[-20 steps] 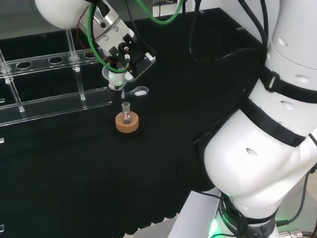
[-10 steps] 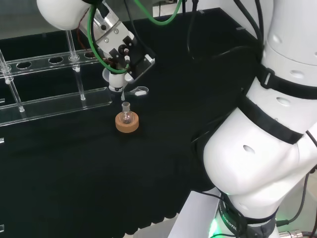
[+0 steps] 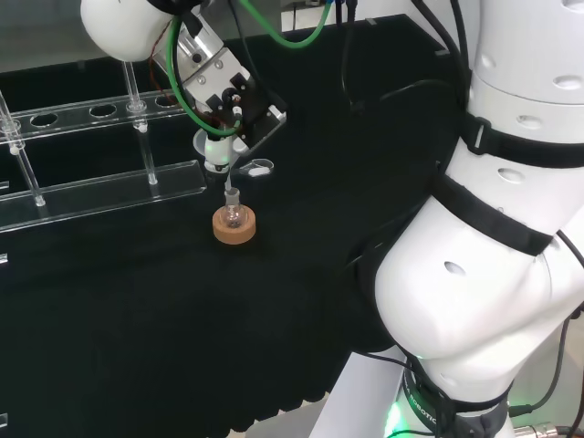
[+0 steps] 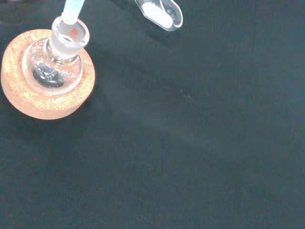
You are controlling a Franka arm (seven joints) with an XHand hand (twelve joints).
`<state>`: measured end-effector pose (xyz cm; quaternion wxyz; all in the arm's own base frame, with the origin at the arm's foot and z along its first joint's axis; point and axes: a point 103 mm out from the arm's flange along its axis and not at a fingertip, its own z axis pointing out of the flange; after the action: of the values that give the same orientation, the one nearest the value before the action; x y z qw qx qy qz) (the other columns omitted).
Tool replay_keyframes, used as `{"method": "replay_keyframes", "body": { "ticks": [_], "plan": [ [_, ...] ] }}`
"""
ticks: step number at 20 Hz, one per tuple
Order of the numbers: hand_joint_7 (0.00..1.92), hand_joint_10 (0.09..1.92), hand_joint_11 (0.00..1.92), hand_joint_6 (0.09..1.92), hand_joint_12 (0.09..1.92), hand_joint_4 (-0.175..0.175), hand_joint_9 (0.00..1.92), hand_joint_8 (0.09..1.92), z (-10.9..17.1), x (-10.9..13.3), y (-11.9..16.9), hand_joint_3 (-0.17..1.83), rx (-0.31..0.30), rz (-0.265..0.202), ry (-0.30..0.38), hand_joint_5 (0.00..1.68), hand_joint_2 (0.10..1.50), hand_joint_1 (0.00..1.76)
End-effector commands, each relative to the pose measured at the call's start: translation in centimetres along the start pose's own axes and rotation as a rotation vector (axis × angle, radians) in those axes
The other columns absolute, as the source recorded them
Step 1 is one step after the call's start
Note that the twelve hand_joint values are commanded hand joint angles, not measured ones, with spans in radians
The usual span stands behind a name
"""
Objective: Place the funnel on the round-bottom flask.
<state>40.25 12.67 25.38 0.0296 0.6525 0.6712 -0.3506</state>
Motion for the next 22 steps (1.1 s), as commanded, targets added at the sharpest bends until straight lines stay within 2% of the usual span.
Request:
{"method": "replay_keyframes", "body": {
  "ticks": [1,22],
  "plan": [
    [0.57,0.56,0.45,0.64,1.28,-0.043,0.79,0.80,0.2,-0.1,0.2,0.41,0.004,0.002,-0.001,0.45,0.74,0.72],
    [0.57,0.56,0.45,0.65,1.28,-0.043,0.79,0.80,2.2,0.4,1.5,0.42,0.037,-0.008,0.003,0.45,0.74,0.72]
  ]
}}
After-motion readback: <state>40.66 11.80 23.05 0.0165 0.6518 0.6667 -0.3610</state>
